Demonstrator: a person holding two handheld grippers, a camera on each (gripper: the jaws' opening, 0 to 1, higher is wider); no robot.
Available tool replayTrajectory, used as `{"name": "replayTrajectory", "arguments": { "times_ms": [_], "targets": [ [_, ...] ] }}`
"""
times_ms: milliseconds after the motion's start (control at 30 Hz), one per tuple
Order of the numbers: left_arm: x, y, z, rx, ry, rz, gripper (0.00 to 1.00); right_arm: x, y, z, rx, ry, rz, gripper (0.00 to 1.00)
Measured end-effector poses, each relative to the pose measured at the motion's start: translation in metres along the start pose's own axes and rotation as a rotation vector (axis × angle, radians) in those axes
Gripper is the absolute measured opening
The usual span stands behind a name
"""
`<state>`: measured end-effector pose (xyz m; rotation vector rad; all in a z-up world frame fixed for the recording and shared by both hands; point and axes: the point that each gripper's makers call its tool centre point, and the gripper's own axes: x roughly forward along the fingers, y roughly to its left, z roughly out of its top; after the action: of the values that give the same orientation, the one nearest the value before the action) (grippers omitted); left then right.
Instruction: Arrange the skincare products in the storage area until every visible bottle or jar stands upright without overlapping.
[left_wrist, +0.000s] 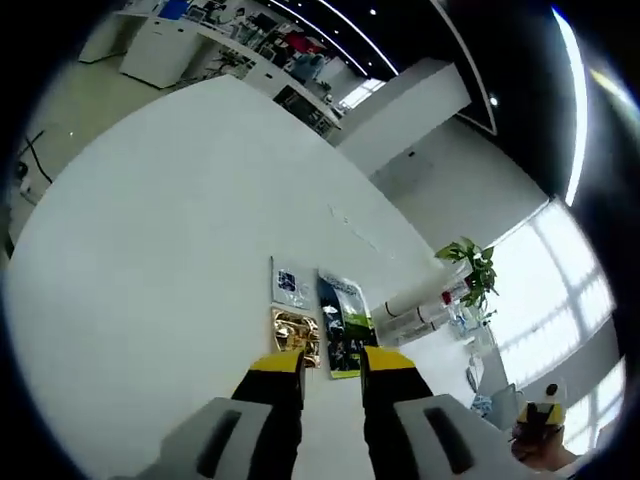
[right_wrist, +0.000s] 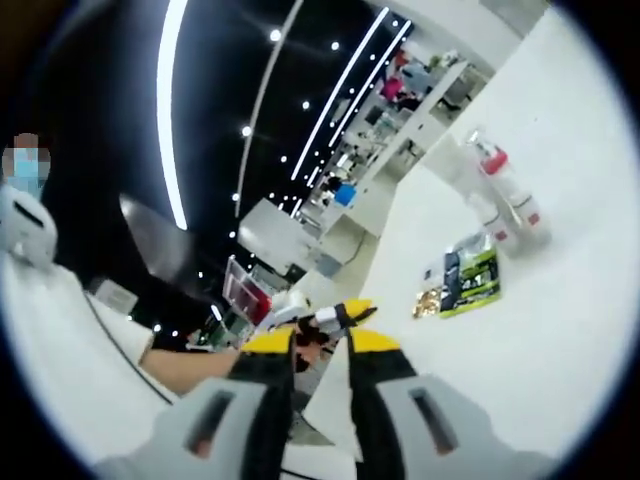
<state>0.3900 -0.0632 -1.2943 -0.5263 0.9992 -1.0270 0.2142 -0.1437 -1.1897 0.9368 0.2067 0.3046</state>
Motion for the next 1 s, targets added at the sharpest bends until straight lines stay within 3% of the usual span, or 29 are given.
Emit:
{"name": "replayTrajectory", "arguments": {
  "times_ms": [233,367,500,633,833,1000],
  "targets": [
    [-0.041,-0.04,0.003,0.049,-0.096,-0.107,0.24,0.029,0.005,-0.001,-0.009,0.068,0.05,0.25],
    [-0.068,-0.061,0.006,0.133,-0.141,-0.131,0.31,0.045,0.012,-0.003,-0.104,0.14,0.059,0.3],
    [-0.087,-0.073,0.013,0.208,-0.18,-0.121,0.39,0.052,0.016,0.009,-0.211,0.146,0.036,0.37],
    [-0.108,-0.082,0.019,0.35,-0.19,-0.078,0.46,0.057,0.018,0.024,-0.308,0.131,-0.008,0.54],
    [-0.122,-0.087,0.023,0.441,-0.196,-0.047,0.59,0.06,0.023,0.046,-0.424,0.083,-0.06,0.72],
    [-0.132,-0.088,0.027,0.494,-0.218,-0.01,0.7,0.056,0.027,0.052,-0.475,0.063,-0.091,0.84]
  ]
}}
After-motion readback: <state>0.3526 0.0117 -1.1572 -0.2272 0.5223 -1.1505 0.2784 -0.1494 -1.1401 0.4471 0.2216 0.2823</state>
